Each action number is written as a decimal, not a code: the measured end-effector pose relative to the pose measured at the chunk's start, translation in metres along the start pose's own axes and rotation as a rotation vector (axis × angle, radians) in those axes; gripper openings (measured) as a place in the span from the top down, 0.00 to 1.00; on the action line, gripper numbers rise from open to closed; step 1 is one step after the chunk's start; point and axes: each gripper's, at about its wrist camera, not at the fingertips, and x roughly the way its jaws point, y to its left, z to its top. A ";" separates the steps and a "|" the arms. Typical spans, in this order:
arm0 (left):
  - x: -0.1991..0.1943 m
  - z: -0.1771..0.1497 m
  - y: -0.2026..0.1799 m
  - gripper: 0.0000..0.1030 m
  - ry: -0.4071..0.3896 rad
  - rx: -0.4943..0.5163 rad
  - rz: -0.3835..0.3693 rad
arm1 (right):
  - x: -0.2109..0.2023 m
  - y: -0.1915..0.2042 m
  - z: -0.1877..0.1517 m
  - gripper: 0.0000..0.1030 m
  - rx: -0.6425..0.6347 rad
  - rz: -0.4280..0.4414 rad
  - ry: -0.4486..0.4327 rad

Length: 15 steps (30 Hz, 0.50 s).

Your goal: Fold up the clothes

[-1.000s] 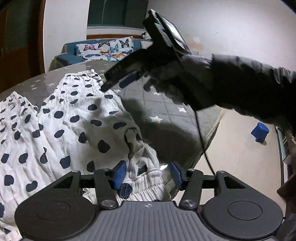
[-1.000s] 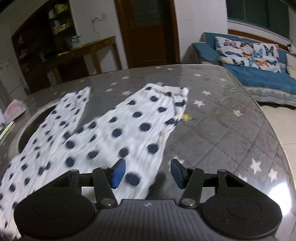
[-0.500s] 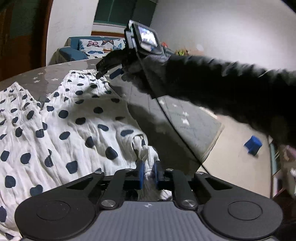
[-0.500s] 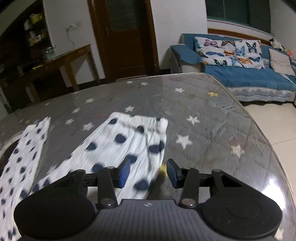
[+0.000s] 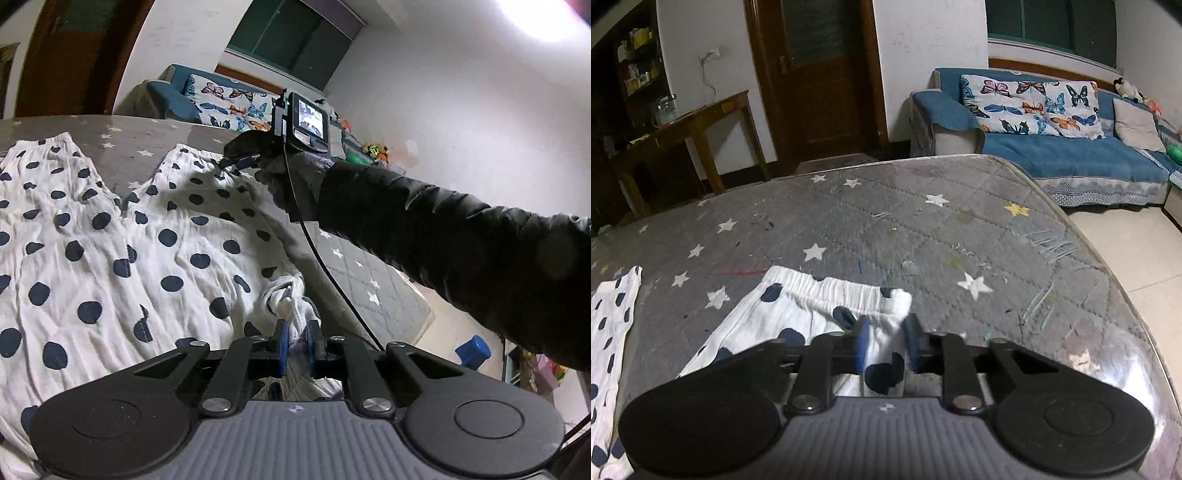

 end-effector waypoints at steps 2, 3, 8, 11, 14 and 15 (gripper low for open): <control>-0.005 0.000 0.002 0.89 -0.010 -0.005 0.001 | -0.001 0.002 0.001 0.90 0.005 -0.008 -0.003; -0.007 0.001 0.003 0.89 -0.016 -0.008 0.001 | -0.003 0.004 0.002 0.92 -0.001 -0.011 -0.003; -0.025 -0.003 0.008 0.90 -0.049 -0.042 0.005 | -0.018 0.017 0.018 0.94 -0.034 -0.008 -0.009; -0.042 -0.009 0.013 0.90 -0.077 -0.082 0.015 | -0.033 0.036 0.033 0.94 -0.047 0.019 -0.028; -0.062 -0.016 0.019 0.90 -0.113 -0.126 0.033 | -0.045 0.063 0.049 0.95 -0.060 0.056 -0.050; -0.069 -0.018 0.021 0.90 -0.125 -0.141 0.039 | -0.047 0.073 0.053 0.95 -0.063 0.070 -0.057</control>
